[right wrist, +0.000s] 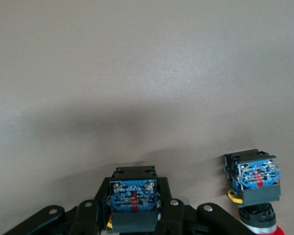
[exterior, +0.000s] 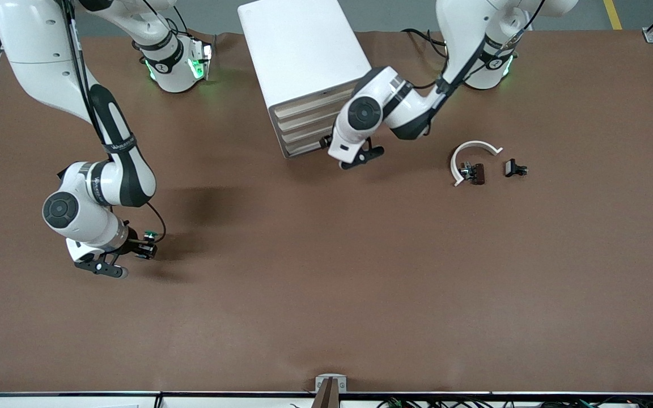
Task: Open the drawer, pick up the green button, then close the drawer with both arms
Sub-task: 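Lower the button beside the red button while the left gripper withdraws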
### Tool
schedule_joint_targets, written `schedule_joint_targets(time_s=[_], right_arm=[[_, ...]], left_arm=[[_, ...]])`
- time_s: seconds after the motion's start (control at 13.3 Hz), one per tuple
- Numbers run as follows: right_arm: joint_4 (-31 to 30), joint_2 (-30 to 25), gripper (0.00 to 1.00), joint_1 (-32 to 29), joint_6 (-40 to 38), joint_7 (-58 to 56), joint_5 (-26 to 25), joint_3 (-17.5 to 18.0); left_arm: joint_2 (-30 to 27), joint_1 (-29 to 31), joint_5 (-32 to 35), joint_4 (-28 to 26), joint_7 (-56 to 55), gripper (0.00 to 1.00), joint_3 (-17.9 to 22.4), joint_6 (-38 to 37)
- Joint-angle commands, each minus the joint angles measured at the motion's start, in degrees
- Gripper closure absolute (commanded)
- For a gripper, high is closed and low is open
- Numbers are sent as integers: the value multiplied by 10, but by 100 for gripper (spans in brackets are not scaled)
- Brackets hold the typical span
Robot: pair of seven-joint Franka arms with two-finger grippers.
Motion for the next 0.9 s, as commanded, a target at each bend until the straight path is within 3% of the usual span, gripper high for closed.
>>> schedule_joint_targets(time_s=[0.0,0.3,0.6,0.82], right_arm=[[-1,11,100,-29,19,-30,-7,13],[2,25,100,-44,34,-65,-5,14],[-1,27,100,-37,33,-63,-1,15],[-1,27,100,-36,31,-62,0,16]], left_arm=[[-20,89,82,20,2,0,-6,-26],[-47,208,177,99,11,0,-7,-61],[-74,291,210,179,216,0,-6,-149],[-86,356,212,257,278,0,-8,-221]])
